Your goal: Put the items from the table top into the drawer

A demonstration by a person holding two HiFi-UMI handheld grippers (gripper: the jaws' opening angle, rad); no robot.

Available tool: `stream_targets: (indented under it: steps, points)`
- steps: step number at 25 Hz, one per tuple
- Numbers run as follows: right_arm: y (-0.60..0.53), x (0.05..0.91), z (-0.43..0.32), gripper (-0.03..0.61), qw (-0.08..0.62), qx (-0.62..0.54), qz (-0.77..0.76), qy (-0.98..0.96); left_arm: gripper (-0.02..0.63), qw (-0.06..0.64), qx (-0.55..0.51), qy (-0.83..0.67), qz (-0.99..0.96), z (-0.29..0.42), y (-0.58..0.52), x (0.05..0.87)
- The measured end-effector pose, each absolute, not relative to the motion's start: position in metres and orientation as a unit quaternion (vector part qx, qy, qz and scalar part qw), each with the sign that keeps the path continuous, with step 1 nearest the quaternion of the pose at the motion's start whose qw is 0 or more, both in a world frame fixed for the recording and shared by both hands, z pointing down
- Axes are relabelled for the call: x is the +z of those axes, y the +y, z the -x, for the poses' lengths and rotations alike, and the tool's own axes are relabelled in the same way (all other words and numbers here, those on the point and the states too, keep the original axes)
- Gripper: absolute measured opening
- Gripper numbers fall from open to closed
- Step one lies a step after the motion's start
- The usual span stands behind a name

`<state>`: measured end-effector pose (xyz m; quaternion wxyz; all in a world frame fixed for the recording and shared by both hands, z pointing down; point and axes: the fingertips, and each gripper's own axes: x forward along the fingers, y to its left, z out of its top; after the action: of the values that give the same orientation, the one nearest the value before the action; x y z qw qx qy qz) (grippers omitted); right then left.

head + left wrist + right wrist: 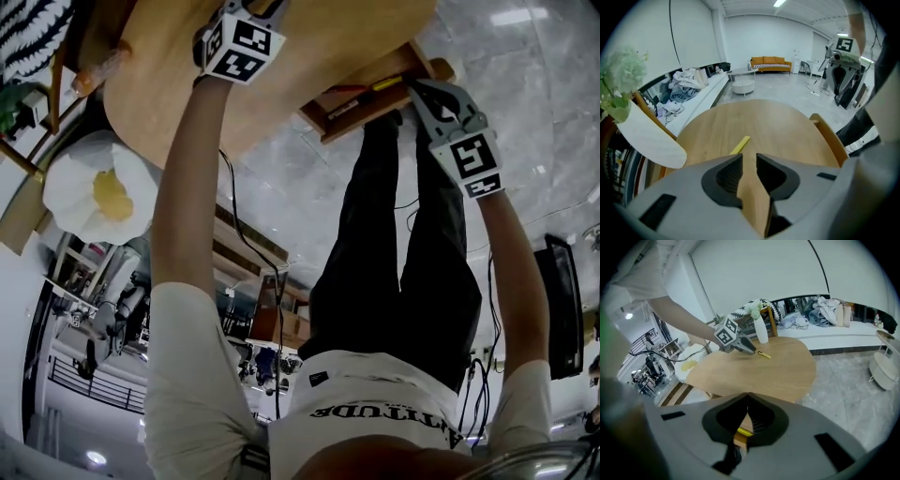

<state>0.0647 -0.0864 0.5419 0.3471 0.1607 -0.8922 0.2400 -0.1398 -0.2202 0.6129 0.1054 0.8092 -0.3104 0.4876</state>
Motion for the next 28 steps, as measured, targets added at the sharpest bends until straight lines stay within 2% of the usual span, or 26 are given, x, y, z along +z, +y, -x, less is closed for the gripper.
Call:
stream_targets:
  steps: [3, 7, 13, 18, 20, 28]
  points:
    - [-0.087, 0.545, -0.065, 0.02, 0.346, 0.25, -0.167, -0.889, 0.108, 0.095, 0.518, -0.284, -0.801, 0.154, -0.235, 0.627]
    - [-0.088, 0.551, -0.058, 0.02, 0.34, 0.26, -0.167, -0.888, 0.15, 0.089, 0.553, -0.242, -0.792, 0.166, -0.252, 0.643]
    - [-0.087, 0.552, -0.046, 0.02, 0.333, 0.267, -0.163, -0.889, 0.15, 0.086, 0.56, -0.209, -0.797, 0.158, -0.272, 0.649]
    - [-0.09, 0.55, -0.04, 0.02, 0.329, 0.27, -0.16, -0.891, 0.128, 0.137, 0.557, -0.18, -0.799, 0.158, -0.267, 0.655]
    - [-0.091, 0.552, -0.046, 0.02, 0.33, 0.273, -0.165, -0.889, 0.08, 0.155, 0.55, -0.184, -0.8, 0.155, -0.265, 0.655]
    - [-0.091, 0.555, -0.063, 0.02, 0.335, 0.274, -0.172, -0.885, 0.078, 0.153, 0.541, -0.237, -0.792, 0.152, -0.26, 0.649]
